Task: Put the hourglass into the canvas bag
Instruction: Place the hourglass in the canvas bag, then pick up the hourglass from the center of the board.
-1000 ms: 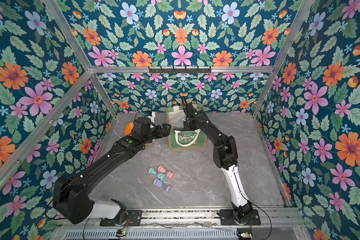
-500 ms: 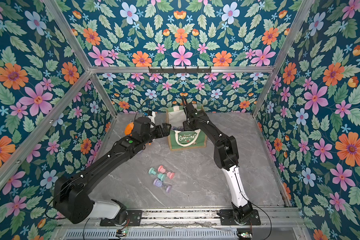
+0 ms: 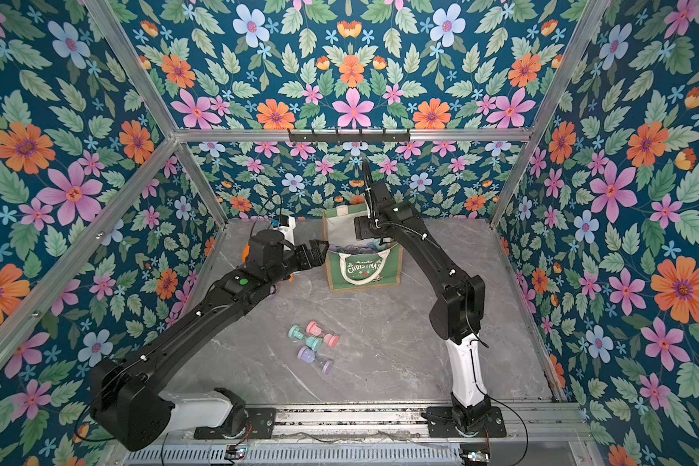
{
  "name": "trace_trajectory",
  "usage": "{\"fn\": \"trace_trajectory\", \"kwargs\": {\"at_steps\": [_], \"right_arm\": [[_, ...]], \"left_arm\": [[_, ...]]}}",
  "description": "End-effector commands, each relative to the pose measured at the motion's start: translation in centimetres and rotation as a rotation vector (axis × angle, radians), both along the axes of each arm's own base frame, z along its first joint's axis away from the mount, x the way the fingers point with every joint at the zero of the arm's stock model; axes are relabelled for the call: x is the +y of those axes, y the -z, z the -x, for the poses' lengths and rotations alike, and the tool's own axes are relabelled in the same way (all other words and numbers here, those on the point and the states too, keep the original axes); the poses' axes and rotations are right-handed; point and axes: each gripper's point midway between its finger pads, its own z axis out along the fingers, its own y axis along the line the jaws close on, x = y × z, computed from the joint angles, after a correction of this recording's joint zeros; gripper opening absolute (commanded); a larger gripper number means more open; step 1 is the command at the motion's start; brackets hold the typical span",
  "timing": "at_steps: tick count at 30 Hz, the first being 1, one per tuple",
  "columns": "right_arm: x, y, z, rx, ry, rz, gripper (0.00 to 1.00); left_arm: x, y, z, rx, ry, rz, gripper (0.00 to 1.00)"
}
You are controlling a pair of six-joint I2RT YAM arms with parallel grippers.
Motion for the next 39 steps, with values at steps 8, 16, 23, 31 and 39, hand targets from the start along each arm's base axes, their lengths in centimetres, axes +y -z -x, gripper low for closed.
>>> {"fn": "trace_trajectory", "kwargs": {"at_steps": [8,16,23,31,39], "right_arm": [[3.3,-4.3,9.1,-0.037,-0.113,-0.011,0.81],[6.2,-0.9,17.8,-0.007,-0.256,0.009,0.81],[7.6,5.2,21.9,0.081,-0.296,0.049,0.81],[9.5,12.0,23.3,0.168,-0.311,0.075,0.81],[11.4,17.4,23.5,0.241,-0.319,0.122,0.8]], "left_arm": [[3.8,1.8,3.7,0.036,-0.067,-0.048,1.0],[6.6,4.8,7.0,0.104,-0.119,-0.084,1.0],[8.4,6.9,8.6,0.148,-0.163,-0.111,1.0],[9.4,8.6,9.7,0.173,-0.202,-0.086,1.0],[10.0,9.6,10.2,0.196,-0.221,-0.094,1.0]]}}
